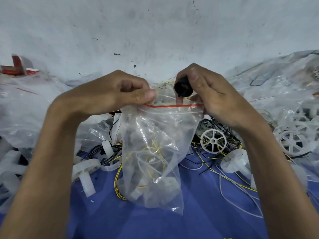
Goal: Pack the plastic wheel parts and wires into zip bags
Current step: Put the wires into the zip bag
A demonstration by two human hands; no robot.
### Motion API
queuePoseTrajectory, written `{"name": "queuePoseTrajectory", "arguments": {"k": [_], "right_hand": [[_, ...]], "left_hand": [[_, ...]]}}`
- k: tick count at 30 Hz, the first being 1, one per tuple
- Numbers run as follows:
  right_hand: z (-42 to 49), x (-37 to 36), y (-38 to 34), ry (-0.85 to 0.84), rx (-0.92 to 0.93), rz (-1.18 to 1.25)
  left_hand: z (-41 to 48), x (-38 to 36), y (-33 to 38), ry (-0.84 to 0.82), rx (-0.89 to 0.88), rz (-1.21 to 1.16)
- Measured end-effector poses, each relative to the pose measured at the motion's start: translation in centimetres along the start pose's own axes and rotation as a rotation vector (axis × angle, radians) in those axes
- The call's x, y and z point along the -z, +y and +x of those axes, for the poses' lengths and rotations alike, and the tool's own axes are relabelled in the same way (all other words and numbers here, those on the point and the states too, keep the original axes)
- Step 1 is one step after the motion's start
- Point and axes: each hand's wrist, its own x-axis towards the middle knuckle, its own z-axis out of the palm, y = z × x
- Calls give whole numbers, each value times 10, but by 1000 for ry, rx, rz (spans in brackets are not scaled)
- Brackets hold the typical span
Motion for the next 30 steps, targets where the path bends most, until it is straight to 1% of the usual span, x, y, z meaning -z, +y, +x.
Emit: {"name": "queuePoseTrajectory", "arguments": {"k": [3,5,7,9,12,13,14,15,16,17,19,20,21,23,27,30], "right_hand": [[-1,1,1,-44,-88,15],[0,-2,-1,-65,-114,-18],[1,-7,-3,-81,-104,-58],[0,-14,-6,-138,-108,-25],[-1,-25,-16,-273,-130,246],[-1,-27,-21,-299,-120,315],[-1,-27,-23,-306,-107,323],[-1,-27,-24,-301,-98,274],[0,-25,-22,-305,-100,175],[0,-24,-20,-336,-118,42],[-2,-23,-11,-454,-206,-188],[-4,-23,-6,-508,-248,-259],[-5,-24,-2,-541,-283,-299],[-5,-23,3,-556,-329,-313],[-5,-17,5,-580,-416,-196],[-5,-14,9,-600,-420,-196]], "left_hand": [[-10,12,-12,-36,54,-23],[-12,14,-19,-68,94,56],[-11,14,-20,-47,94,118],[-10,15,-16,87,25,71],[-9,20,-4,388,-241,-42],[-8,20,0,455,-314,-47],[-7,19,4,489,-359,-30],[-6,17,6,487,-370,-1],[-4,14,6,445,-339,22],[-2,10,5,363,-260,37],[4,0,-2,144,-40,117],[6,-4,-6,52,44,165],[9,-7,-10,-8,87,192],[14,-11,-12,-56,91,204],[19,-17,-10,-147,65,161],[20,-21,-9,-195,57,134]]}}
